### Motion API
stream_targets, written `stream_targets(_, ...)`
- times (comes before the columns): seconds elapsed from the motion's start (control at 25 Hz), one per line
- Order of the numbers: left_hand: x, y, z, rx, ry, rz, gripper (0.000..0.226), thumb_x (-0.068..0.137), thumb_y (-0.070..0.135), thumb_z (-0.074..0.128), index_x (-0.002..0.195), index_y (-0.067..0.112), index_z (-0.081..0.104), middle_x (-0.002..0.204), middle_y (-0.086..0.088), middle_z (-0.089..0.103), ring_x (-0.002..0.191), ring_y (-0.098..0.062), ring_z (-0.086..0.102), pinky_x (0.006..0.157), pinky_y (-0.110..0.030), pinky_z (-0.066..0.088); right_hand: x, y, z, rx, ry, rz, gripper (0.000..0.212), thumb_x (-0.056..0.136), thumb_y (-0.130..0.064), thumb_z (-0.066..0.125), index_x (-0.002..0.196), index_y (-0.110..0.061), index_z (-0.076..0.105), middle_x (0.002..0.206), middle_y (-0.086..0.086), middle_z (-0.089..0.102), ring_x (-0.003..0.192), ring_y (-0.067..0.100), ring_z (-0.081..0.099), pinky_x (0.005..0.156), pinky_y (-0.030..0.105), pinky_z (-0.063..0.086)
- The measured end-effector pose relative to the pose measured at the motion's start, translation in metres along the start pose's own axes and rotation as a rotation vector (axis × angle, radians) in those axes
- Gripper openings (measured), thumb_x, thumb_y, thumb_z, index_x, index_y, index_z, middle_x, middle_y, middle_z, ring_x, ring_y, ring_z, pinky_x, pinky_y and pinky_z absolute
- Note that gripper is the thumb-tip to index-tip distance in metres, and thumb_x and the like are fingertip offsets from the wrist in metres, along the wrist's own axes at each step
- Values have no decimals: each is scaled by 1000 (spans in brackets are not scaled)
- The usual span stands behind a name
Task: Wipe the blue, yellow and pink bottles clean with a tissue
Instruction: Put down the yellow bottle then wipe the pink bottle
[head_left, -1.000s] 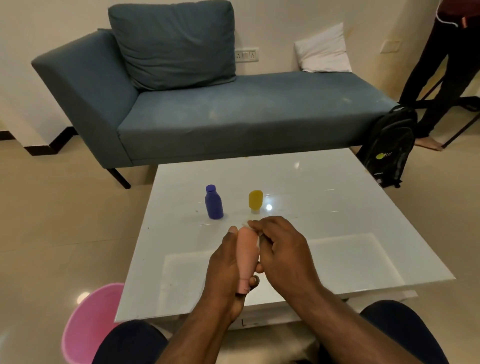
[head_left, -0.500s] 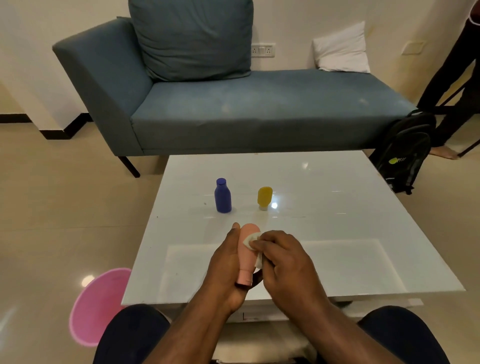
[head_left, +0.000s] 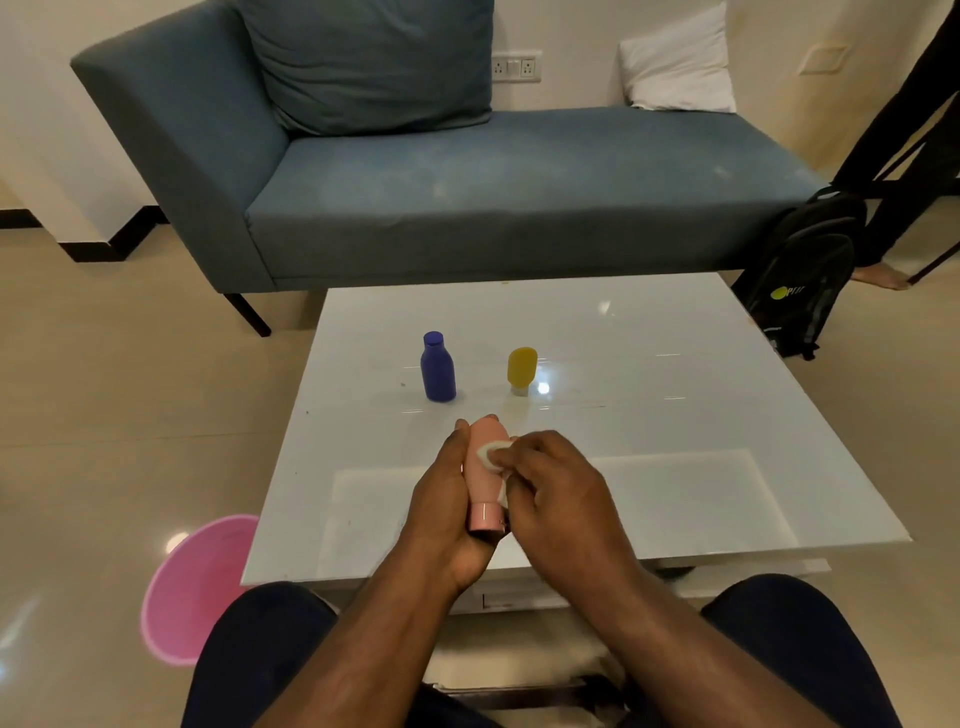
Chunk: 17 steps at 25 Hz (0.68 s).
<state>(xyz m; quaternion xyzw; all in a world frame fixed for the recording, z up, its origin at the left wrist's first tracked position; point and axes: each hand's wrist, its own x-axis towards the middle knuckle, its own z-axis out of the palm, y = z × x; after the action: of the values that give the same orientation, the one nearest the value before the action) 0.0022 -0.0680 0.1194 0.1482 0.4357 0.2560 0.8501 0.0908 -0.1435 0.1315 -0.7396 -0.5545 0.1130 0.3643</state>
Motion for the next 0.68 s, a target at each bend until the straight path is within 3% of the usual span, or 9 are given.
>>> stream_targets(0.04,0,-1,1,-8,-7,12,49,93,53,58,119,12,67,106,-18,74,96,-31,71,92,-46,56,3,0,-1,7,21,27,28,91,-11,57,116,-19,65,112,-1,59,98,9,53,91,24,48)
stream_targets(0.16,3,4,1,-32,-28,33,47,93,55,57,124,21,69,108,-13,74,99,-30,71,101,-50,51,-8,-15,3,28,-25,14,28,90,-13,56,116,-20,65,113,-2,58,102,11,54,92,23,46)
stream_targets(0.36,1,12,6,1,-9,72,41,97,54,48,101,17,67,83,-10,79,74,-27,77,83,-46,54,-21,-10,4,38,-38,-18,28,88,-12,60,113,-22,66,113,-5,61,103,10,55,91,20,46)
stream_targets(0.44,2,9,5,-20,3,65,40,96,53,50,103,17,66,83,-9,79,84,-29,74,78,-46,58,-18,-7,3,62,-10,19,25,89,-12,58,112,-21,66,114,-5,62,103,9,56,93,25,48)
stream_targets(0.52,5,9,5,-38,6,48,41,96,55,48,105,19,67,85,-9,79,93,-30,70,83,-48,55,-19,-15,5,41,-14,8,26,87,-11,59,109,-21,67,113,-3,63,103,12,56,93,23,46)
stream_targets(0.68,10,14,4,-30,20,36,50,97,58,44,114,14,62,98,-10,76,94,-30,68,84,-49,53,-24,-12,7,-22,-42,-88,28,82,-12,62,108,-20,68,110,0,65,99,15,58,90,25,46)
